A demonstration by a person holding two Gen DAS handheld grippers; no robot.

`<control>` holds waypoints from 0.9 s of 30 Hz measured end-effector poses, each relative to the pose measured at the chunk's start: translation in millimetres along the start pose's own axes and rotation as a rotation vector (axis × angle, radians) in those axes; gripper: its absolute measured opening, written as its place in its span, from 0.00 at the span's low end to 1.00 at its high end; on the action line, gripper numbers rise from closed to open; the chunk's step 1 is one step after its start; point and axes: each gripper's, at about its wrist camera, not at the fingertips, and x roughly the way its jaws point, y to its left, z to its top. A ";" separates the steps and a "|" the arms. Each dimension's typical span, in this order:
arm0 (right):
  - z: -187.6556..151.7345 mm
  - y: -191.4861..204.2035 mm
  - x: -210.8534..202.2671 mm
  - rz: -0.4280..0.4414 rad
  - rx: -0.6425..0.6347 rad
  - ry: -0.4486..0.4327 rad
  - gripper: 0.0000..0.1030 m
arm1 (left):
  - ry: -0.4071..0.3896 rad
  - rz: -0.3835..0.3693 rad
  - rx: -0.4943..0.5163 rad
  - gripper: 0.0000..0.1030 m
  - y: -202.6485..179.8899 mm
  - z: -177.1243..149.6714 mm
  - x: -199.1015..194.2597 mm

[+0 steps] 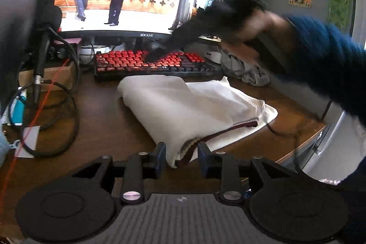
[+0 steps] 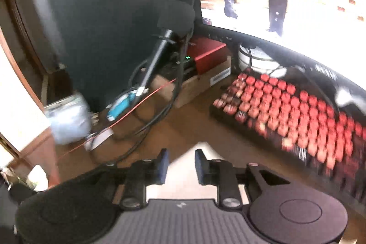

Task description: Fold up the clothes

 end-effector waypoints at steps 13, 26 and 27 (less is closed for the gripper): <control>-195.9 6.6 -114.5 -0.333 0.087 -0.223 0.53 | -0.006 -0.104 -0.286 0.47 58.9 22.8 7.2; -207.7 -32.2 -103.1 -0.353 0.193 -0.213 0.25 | 0.226 -0.172 -0.447 0.48 73.8 32.0 70.6; -204.1 -37.6 -101.7 -0.349 0.202 -0.209 0.25 | 0.234 -0.179 -0.461 0.45 74.2 31.1 72.4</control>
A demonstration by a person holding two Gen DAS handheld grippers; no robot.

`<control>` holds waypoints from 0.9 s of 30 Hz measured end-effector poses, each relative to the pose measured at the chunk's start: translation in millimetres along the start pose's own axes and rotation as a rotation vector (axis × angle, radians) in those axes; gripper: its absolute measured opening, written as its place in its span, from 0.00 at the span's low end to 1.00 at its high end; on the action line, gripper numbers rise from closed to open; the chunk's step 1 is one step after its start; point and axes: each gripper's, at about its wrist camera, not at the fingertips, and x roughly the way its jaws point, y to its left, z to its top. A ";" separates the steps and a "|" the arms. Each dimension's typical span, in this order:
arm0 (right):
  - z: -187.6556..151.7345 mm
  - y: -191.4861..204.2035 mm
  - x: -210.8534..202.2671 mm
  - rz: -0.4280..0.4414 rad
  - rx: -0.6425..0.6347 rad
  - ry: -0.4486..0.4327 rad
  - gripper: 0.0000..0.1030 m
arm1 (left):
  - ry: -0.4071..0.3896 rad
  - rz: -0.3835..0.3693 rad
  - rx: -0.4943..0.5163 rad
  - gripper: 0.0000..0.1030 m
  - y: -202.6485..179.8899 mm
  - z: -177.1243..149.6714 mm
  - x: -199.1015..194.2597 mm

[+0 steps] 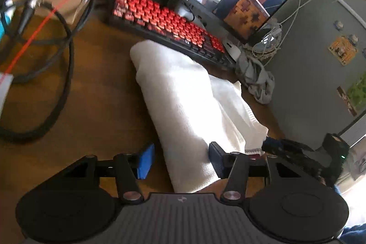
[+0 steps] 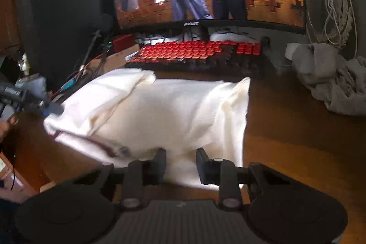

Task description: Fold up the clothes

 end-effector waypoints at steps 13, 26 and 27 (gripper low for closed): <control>55.9 -44.2 47.9 -0.141 0.000 0.064 0.26 | 0.141 -0.166 0.083 0.39 -62.4 -26.6 40.5; 9.2 -20.6 -58.2 -0.365 0.013 -0.173 0.59 | 0.310 -0.320 0.257 0.39 -129.6 -25.6 111.8; 3.4 -17.6 -68.5 -0.354 0.020 -0.187 0.63 | 0.314 -0.324 0.262 0.40 -129.7 -26.0 111.0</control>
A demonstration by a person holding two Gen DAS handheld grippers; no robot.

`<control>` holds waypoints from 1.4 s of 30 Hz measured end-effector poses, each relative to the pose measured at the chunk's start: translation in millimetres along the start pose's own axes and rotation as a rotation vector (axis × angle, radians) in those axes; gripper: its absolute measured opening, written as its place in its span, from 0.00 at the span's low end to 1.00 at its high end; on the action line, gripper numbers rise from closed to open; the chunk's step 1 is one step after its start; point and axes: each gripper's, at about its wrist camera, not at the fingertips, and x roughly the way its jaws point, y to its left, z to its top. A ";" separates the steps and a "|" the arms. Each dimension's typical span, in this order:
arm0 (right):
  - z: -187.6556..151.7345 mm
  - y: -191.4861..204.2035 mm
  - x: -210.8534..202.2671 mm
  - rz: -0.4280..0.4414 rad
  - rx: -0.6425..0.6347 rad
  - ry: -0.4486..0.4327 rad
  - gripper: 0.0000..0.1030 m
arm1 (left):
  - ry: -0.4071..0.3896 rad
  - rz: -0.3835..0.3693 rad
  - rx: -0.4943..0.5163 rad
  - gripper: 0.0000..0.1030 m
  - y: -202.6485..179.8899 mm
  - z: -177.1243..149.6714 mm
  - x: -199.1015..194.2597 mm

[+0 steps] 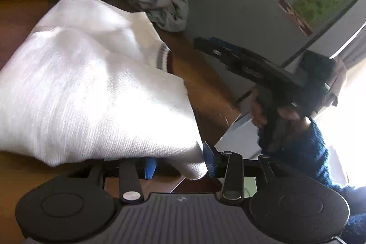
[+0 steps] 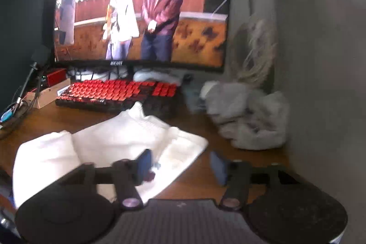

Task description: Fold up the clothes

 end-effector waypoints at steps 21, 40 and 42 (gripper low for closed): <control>-73.7 81.4 -68.2 0.290 -0.083 0.084 0.32 | -0.254 0.564 0.582 0.47 -7.8 -66.8 -117.5; -82.3 98.3 -54.1 0.235 -0.123 0.001 0.09 | -0.096 0.533 0.897 0.10 18.5 -47.1 -58.1; -76.3 80.3 -50.4 0.303 -0.015 0.022 0.08 | -0.102 0.593 0.987 0.09 12.4 -53.2 -53.4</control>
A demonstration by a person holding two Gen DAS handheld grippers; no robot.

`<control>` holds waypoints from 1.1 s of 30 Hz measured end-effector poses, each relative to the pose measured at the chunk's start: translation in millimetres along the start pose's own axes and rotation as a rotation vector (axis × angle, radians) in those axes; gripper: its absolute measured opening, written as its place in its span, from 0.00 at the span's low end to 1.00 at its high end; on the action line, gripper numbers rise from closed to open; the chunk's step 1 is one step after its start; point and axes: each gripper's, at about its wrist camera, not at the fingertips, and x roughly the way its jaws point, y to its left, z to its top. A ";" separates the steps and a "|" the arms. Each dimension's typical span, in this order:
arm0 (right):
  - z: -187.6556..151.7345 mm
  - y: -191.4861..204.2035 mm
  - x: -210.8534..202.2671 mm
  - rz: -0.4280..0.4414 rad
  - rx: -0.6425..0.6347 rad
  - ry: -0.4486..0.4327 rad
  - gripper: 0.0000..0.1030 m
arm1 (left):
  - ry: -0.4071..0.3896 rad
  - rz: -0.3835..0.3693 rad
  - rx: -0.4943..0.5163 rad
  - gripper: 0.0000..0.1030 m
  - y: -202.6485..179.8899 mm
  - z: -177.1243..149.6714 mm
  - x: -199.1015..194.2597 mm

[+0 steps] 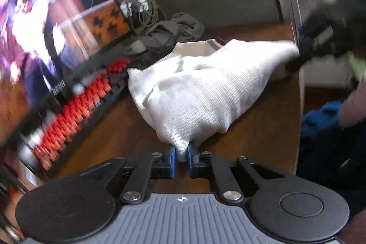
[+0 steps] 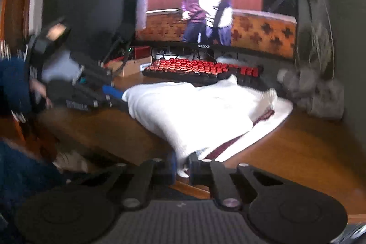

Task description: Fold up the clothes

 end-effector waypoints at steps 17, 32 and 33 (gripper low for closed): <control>-5.8 -34.9 9.0 0.345 0.369 0.102 0.13 | 0.078 0.155 -0.121 0.02 55.9 -13.3 -1.0; 29.6 -79.1 -27.2 0.231 0.434 -0.113 0.35 | -0.154 -0.013 -0.455 0.34 52.8 48.8 -17.9; 32.2 -82.7 -22.5 0.215 0.436 -0.121 0.35 | -0.156 -0.021 -0.450 0.35 48.7 56.0 -12.7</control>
